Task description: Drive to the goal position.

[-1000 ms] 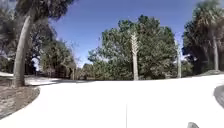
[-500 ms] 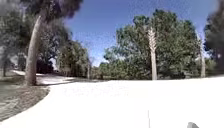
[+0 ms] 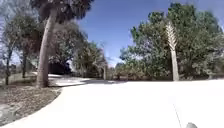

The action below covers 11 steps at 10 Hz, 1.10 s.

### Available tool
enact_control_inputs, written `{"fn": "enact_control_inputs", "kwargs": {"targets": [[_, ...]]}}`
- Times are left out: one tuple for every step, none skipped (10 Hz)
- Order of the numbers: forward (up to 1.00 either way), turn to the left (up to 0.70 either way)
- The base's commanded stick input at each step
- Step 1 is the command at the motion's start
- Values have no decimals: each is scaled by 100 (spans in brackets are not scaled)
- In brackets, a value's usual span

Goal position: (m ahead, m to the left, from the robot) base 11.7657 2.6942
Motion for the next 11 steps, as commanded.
{"fn": "enact_control_inputs", "kwargs": {"targets": [[85, 0], [85, 0], [85, 2], [85, 18], [85, 33], [85, 34], [85, 34], [85, 34], [85, 34], [85, 34], [85, 34]]}}
